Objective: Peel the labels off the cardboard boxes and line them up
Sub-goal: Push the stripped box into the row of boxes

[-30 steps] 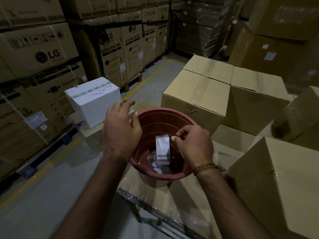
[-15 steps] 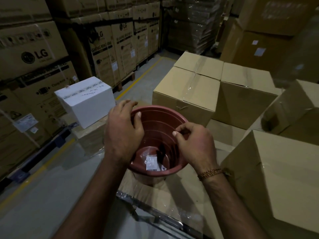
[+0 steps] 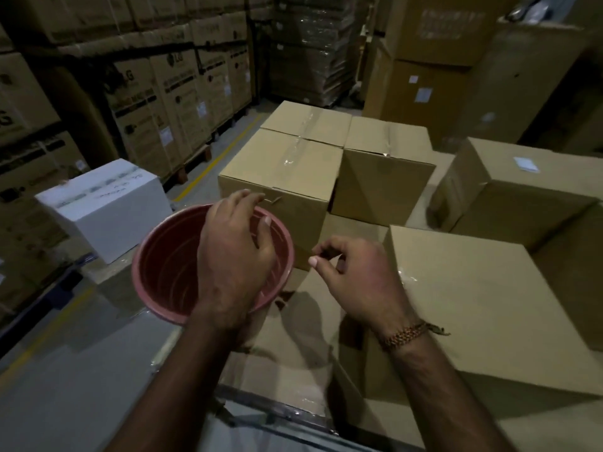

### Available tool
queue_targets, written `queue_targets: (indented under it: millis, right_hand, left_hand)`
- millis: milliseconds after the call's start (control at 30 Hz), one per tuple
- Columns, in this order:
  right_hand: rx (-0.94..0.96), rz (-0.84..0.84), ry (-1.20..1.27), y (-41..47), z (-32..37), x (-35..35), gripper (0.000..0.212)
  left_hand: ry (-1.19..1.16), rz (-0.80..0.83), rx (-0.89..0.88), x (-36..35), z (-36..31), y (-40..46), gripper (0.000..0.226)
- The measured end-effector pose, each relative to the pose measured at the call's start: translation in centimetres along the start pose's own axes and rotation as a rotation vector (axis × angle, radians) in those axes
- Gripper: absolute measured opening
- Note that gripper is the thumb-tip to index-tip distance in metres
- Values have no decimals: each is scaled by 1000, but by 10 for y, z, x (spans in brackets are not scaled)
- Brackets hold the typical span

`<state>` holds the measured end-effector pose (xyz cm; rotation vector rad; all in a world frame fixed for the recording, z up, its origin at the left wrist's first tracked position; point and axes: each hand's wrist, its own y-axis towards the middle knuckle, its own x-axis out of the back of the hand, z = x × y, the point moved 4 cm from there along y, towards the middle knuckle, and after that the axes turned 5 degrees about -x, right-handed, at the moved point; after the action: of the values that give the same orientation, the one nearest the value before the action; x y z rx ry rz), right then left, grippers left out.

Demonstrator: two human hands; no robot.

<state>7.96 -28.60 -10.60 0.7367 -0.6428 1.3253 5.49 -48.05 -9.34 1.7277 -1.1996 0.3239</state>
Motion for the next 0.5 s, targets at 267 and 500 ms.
queue_targets:
  millis: [267, 500]
  right_hand:
    - [-65, 25, -136, -32, -59, 50, 30]
    - [-91, 20, -347, -69, -95, 63, 66]
  left_hand:
    - [-66, 55, -74, -39, -55, -19, 38]
    - [-94, 117, -66, -64, -86, -50, 38]
